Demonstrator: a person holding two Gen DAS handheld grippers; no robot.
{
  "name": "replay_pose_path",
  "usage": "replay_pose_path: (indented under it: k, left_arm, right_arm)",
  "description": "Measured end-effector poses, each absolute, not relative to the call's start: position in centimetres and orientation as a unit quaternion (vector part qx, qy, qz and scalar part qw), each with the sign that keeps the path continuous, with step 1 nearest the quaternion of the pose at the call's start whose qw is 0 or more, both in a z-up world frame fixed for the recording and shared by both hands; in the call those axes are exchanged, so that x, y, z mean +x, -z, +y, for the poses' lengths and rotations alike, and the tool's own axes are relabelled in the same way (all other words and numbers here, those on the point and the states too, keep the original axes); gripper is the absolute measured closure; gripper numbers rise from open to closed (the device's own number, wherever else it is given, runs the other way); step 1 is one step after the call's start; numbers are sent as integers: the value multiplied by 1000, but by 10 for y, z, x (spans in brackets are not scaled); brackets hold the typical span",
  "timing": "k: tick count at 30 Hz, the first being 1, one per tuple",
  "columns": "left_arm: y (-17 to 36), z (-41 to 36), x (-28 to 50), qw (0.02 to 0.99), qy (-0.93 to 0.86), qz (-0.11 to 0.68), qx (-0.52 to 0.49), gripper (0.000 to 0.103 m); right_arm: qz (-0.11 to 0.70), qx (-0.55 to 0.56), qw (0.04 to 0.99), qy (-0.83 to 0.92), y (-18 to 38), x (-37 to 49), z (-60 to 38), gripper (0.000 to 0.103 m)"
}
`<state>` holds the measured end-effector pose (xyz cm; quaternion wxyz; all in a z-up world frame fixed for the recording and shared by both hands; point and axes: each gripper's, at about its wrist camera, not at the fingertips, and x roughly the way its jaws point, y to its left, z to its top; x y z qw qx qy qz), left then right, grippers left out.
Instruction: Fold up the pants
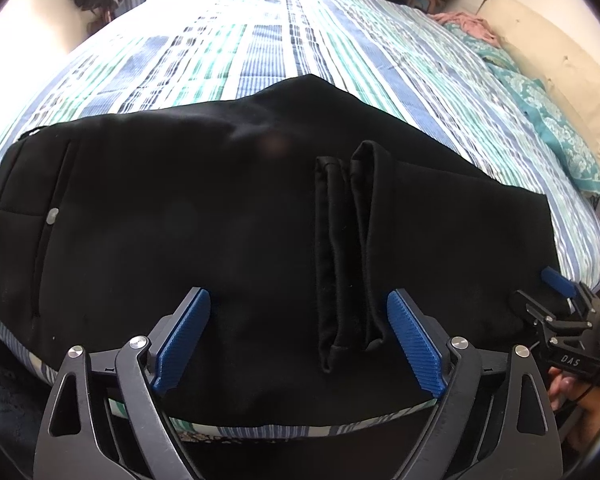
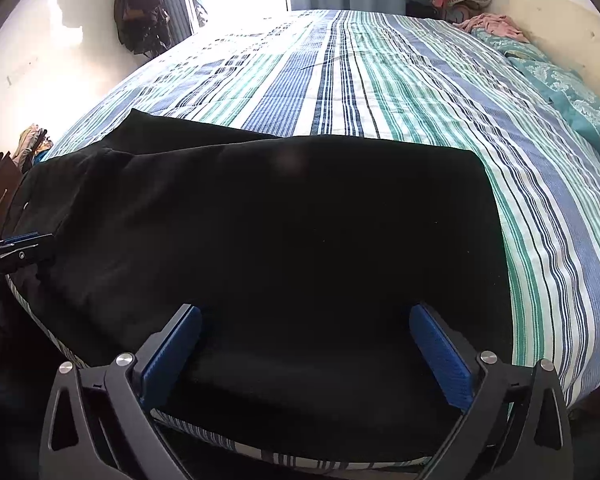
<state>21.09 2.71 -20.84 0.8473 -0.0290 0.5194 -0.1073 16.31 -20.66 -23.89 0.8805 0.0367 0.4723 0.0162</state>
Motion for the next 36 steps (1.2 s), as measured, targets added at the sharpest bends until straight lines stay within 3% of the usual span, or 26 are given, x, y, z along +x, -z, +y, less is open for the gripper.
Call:
replay_pose_path:
  k: [18,25,30,36]
  left_arm:
    - [213,17,209,849,106,518,-1,4]
    - [206,32,211,844,115,521,-49,4]
    - [173,88,223,864,59,493,-79,10]
    - [156,234,259,862,-63,469,-185,10]
  right_arm:
    - [476,34,879,-7,240,166,-205,0]
    - [478,28,878,-5,241,167,-202,0]
    - [480,26,877,-8,241,167,-202,0]
    - [481,24,876,-11,241,168,-202,0]
